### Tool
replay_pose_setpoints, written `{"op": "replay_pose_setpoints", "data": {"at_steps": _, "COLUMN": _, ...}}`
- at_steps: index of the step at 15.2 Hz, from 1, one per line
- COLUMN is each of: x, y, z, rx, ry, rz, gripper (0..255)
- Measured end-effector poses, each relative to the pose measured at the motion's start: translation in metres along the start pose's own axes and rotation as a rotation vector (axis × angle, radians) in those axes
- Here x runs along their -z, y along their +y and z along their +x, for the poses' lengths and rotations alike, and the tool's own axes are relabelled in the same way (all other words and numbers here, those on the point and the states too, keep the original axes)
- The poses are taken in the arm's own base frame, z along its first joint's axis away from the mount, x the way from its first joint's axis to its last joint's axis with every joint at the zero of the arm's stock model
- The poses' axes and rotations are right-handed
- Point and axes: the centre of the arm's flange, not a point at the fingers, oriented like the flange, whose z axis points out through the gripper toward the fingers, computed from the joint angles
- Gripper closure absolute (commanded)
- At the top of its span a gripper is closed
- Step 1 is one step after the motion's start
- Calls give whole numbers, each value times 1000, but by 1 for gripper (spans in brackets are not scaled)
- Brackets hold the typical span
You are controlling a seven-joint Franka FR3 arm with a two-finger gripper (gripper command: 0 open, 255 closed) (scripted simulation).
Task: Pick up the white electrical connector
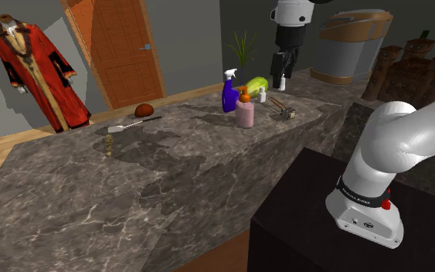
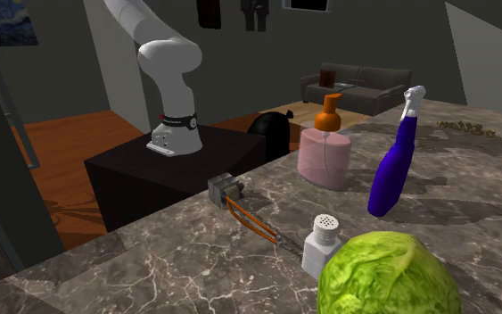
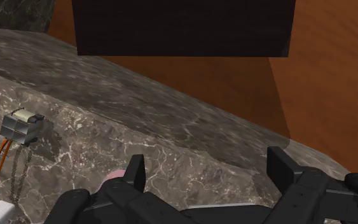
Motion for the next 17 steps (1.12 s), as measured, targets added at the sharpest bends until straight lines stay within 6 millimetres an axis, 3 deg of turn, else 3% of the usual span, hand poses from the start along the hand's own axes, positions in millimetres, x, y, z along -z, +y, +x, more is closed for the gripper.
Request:
{"op": "replay_pose_setpoints", "data": {"at_steps": 2, "x": -2, "y": 4, "z": 3, "rx": -7, "ry": 0, "rz": 0, "gripper": 0}}
{"op": "replay_pose_setpoints", "data": {"at_steps": 5, "x": -23, "y": 28, "z": 15, "rx": -43, "ry": 0, "rz": 0, "gripper": 0}}
{"op": "replay_pose_setpoints", "data": {"at_steps": 17, "x": -104, "y": 149, "z": 67, "rx": -213, "ry": 7, "rz": 0, "gripper": 0}}
